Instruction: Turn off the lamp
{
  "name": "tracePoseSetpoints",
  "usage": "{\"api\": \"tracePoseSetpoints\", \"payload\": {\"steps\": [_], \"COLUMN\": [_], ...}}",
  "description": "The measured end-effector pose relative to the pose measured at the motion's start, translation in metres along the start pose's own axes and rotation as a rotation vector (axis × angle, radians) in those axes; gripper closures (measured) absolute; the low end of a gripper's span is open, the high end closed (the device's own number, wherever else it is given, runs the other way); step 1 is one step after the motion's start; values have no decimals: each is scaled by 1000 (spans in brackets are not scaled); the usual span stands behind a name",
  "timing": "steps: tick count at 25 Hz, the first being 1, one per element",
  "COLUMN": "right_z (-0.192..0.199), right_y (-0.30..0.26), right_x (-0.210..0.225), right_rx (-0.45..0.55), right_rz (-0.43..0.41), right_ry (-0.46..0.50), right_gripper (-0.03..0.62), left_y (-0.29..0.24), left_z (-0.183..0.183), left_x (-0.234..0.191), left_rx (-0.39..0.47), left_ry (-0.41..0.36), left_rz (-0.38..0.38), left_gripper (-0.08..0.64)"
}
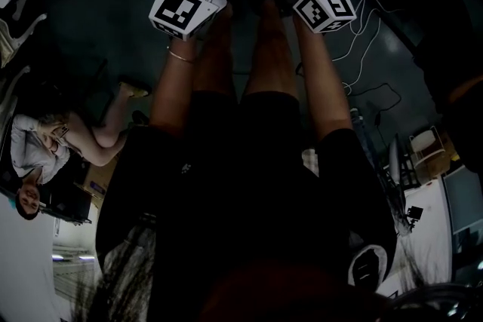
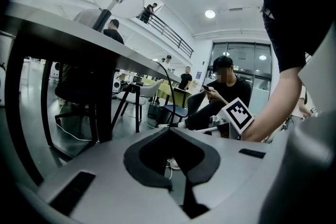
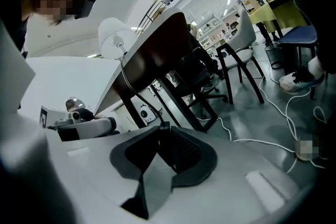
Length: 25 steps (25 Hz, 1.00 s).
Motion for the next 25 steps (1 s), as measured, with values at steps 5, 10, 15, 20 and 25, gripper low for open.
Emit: {"api": "tracePoseSetpoints", "payload": {"steps": [5,10,15,20,25], "right_z": [0,5,1,-7,-15], "right_y": [3,6,7,10,12], "right_x": [-2,3,-1,-7,-15], "right_rx": [-4,-19,5,43,66], "right_rz": [4,34,24,-11,-48], "right_ry": [-4,-11,-16,-17,-1], "right_gripper": [534,534,537,591,591], "left_y": [4,5,3,0,0], "left_z": [2,3,3,4,3], "left_x": [1,-1,-1,3,2], "left_rx": [-3,-5,-7,-11,-13], "left_ry": [1,5,2,-3,-7], "left_rz": [-5,-12,-15,-9,-10], "left_gripper": [554,554,554,554,554]}}
Point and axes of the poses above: the fingertips, and each gripper's own axes: y backward along the fingers, x to its right, z out of its underside, the point moved 8 cm from there along y, backward along the fingers, and after that the axes turned 7 degrees about -y, right-handed, at the moved point
